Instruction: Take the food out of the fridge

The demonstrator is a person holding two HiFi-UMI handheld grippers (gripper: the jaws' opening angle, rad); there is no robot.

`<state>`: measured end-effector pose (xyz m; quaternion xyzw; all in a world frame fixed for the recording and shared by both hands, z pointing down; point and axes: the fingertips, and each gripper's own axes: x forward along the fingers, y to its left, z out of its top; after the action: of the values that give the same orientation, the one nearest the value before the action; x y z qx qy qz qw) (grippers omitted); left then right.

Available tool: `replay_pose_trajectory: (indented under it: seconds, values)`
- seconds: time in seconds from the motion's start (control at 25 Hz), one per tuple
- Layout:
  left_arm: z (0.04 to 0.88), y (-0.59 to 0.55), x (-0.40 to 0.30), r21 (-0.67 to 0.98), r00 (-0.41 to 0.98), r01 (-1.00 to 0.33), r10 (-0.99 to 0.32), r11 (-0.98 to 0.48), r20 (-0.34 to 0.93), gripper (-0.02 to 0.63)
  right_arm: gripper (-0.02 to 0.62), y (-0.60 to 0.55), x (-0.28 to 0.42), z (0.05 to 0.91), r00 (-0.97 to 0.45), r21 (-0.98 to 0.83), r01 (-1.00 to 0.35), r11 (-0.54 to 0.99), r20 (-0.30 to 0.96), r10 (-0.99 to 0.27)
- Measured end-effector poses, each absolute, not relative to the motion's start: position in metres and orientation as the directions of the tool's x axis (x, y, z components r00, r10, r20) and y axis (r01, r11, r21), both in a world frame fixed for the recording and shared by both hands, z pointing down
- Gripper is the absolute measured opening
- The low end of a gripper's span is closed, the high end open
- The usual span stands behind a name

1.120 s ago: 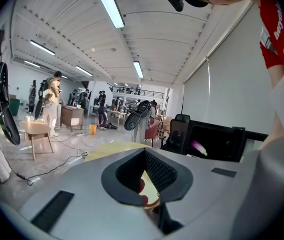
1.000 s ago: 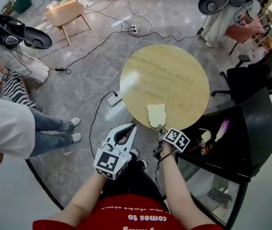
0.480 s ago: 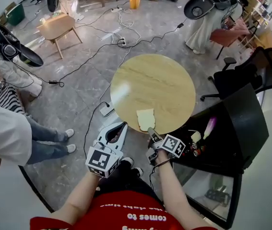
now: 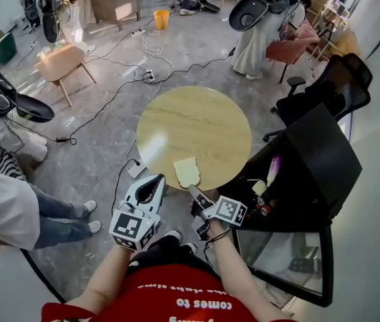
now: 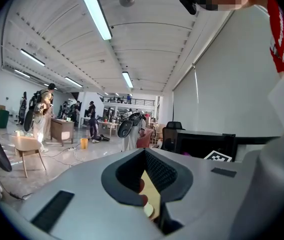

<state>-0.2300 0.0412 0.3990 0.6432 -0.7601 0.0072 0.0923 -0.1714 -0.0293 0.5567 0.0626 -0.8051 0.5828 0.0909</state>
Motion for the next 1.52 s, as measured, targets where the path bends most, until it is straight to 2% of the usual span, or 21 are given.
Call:
replay_pose_trajectory:
  seconds: [0.36,0.64,0.72,1.04,1.52]
  values:
    - [0.403,0.018,-0.181,0.116,-0.038,-0.992,-0.989,0.055,0.143,0.006,0.038,-0.031,-0.127,0.533,-0.988,-0.926,-0.150,0.347,0.133,-0.072]
    - [0.393,-0.002,-0.150,0.107,0.070,-0.993,-0.991,-0.058,0.113,0.006,0.037,-0.032,-0.095,0.487,-0.986,-0.940,0.082,0.332,-0.124,-0.109]
    - [0.391,-0.006,-0.141,0.106,0.102,-0.990,-0.989,-0.090,0.110,0.006,0.037,-0.031,-0.087,0.477,-0.980,-0.932,0.106,0.347,-0.158,-0.124]
    - [0.389,-0.028,-0.091,0.113,0.241,-0.967,-0.965,-0.229,0.106,0.006,0.038,-0.039,-0.039,0.460,-0.952,-0.922,0.109,0.371,-0.204,-0.229]
    - [0.396,-0.050,-0.022,0.128,0.430,-0.900,-0.896,-0.416,0.110,0.006,0.038,-0.052,0.028,0.456,-0.902,-0.910,0.003,0.414,-0.181,-0.391]
